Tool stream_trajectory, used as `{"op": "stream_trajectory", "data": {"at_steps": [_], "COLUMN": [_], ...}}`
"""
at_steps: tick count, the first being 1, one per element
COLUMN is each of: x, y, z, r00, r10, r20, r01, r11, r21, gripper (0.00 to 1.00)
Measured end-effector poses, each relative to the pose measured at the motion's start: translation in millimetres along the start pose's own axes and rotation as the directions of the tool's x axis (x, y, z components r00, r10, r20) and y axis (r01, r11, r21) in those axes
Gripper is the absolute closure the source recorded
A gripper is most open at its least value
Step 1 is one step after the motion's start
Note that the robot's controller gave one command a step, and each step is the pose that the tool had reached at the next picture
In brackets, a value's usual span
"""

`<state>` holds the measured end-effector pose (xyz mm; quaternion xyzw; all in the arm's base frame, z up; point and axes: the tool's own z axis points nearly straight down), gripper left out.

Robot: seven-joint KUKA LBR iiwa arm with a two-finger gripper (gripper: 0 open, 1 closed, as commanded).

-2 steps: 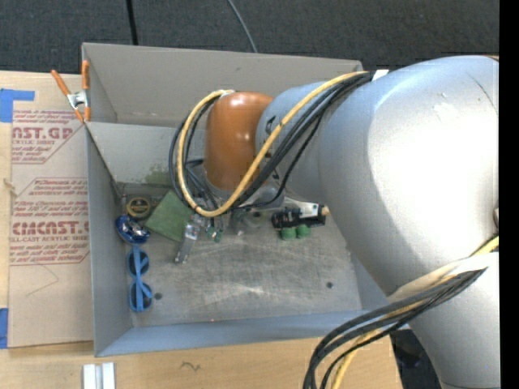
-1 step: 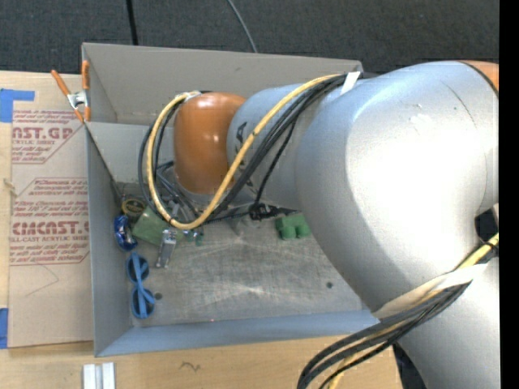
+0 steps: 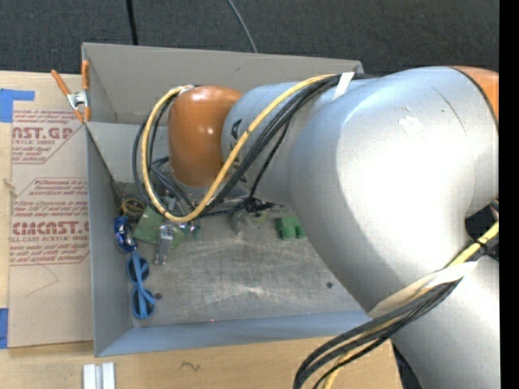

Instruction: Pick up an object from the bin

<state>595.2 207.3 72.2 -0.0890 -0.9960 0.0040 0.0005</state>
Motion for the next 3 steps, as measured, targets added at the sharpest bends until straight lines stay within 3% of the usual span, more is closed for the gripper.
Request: {"op": "stream_trajectory", "data": {"at_steps": [1,2,3], "x": [0.0,11.5,20.7], "y": [0,-72,-113], "z": [-1,-4,-179], "r00": [1.000,0.997,0.960], "r10": [0.000,-0.077,-0.281], "r20": [-0.001,0.016,0.012], "r01": [0.000,0.077,0.281], "r11": [1.000,0.997,0.960], "r21": [0.001,-0.018,-0.008], "gripper": [1.00,1.00,1.00]}}
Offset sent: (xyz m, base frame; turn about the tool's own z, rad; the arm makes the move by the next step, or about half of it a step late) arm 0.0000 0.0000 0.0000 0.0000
